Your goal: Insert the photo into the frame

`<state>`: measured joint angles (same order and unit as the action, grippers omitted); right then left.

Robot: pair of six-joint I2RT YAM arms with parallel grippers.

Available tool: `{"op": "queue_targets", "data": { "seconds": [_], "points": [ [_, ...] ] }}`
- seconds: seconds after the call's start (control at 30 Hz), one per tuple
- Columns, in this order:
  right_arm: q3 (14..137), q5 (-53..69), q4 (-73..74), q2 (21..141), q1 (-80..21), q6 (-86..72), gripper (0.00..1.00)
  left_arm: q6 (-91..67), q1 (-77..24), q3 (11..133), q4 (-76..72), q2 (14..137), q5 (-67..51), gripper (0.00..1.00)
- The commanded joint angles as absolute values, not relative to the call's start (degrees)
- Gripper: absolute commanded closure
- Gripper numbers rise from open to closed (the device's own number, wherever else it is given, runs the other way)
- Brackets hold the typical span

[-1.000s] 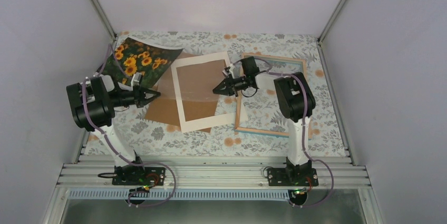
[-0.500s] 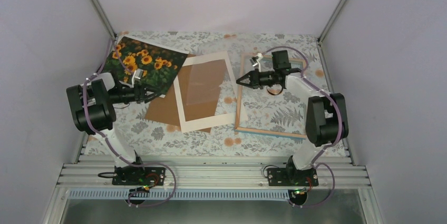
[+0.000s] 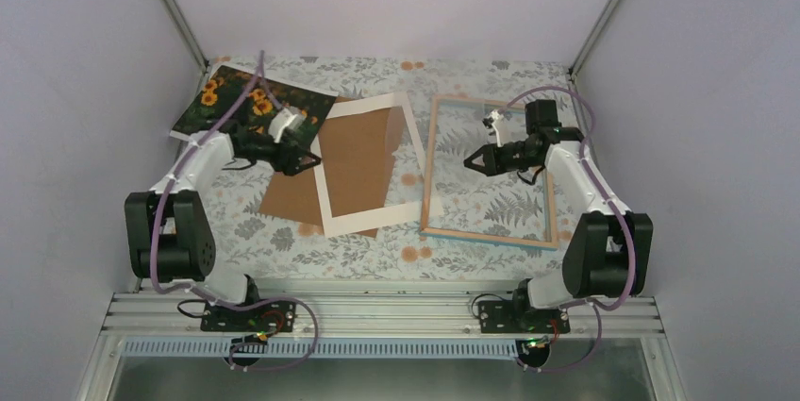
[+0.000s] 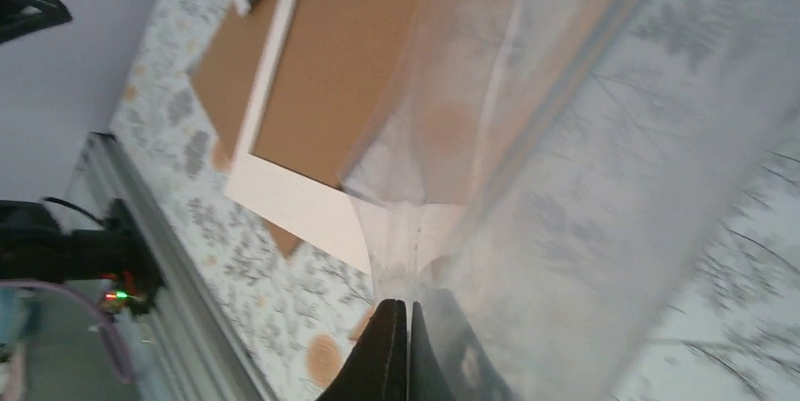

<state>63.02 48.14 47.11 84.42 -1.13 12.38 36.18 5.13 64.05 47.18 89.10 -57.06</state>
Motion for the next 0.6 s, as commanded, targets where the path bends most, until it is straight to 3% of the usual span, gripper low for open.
{"op": "queue_targets", "data": {
  "seconds": [0.0, 0.17, 0.43, 0.57],
  "points": [
    [61.53, 36.49, 49.69, 81.93, 0.00, 21.12, 0.96, 28.16, -3.79, 59.49, 26.26, 84.78, -41.85, 0.13],
    [60.14, 27.68, 48.42, 79.61, 0.57, 30.98, 0.96, 27.33, -12.71, 59.88, 16.54, 85.32, -32.33, 0.01],
    [59.86, 33.37, 49.44, 73.03, 2.26, 38.47, 0.96, 14.94, -13.05, 67.39, 8.85, 90.87, -28.55, 0.00],
    [61.73, 38.37, 47.33, 72.42, 2.93, 33.21, 0.96, 1.96, -8.39, 70.94, 7.99, 94.97, -44.81, 0.00]
  ]
}}
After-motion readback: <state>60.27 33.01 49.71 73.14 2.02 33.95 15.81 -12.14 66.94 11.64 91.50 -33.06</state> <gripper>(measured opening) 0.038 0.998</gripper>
